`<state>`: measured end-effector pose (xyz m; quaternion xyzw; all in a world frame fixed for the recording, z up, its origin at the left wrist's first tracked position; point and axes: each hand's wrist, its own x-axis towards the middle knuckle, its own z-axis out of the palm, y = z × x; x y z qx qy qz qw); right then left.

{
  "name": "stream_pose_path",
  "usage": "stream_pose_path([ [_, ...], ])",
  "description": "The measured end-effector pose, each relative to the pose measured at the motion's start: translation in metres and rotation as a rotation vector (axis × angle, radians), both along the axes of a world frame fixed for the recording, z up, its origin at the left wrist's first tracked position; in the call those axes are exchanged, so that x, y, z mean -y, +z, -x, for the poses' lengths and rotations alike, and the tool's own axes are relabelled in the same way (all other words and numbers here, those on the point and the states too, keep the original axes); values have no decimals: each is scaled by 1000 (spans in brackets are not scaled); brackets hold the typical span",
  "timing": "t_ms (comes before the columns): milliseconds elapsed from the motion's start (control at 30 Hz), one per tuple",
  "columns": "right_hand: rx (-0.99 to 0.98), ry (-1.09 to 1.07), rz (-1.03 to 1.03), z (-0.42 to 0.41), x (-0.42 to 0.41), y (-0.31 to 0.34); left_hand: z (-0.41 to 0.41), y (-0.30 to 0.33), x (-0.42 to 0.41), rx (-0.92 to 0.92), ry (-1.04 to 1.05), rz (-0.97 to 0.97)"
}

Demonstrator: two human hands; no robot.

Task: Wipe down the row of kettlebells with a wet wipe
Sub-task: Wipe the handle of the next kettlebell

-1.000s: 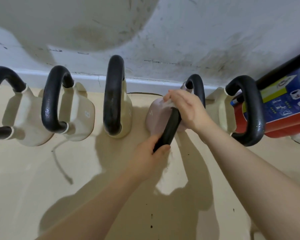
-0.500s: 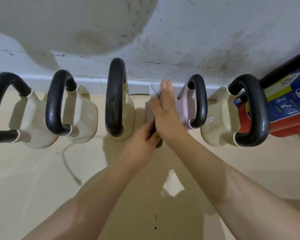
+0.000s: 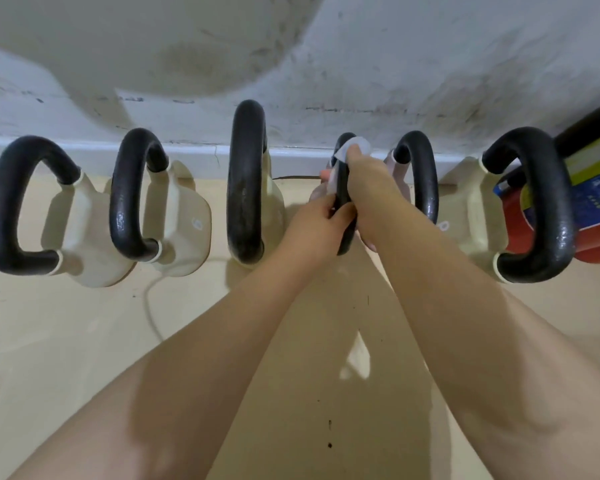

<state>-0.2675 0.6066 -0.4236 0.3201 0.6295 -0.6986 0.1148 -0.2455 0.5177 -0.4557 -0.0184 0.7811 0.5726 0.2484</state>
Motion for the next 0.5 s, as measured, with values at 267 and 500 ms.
stream_pose_path([
  [267,12,13,21,-9,-5,7,13,8,-13,-2,10,86],
  [500,51,86,32,-15,-12,-5,3,4,-18,-72,85,133],
])
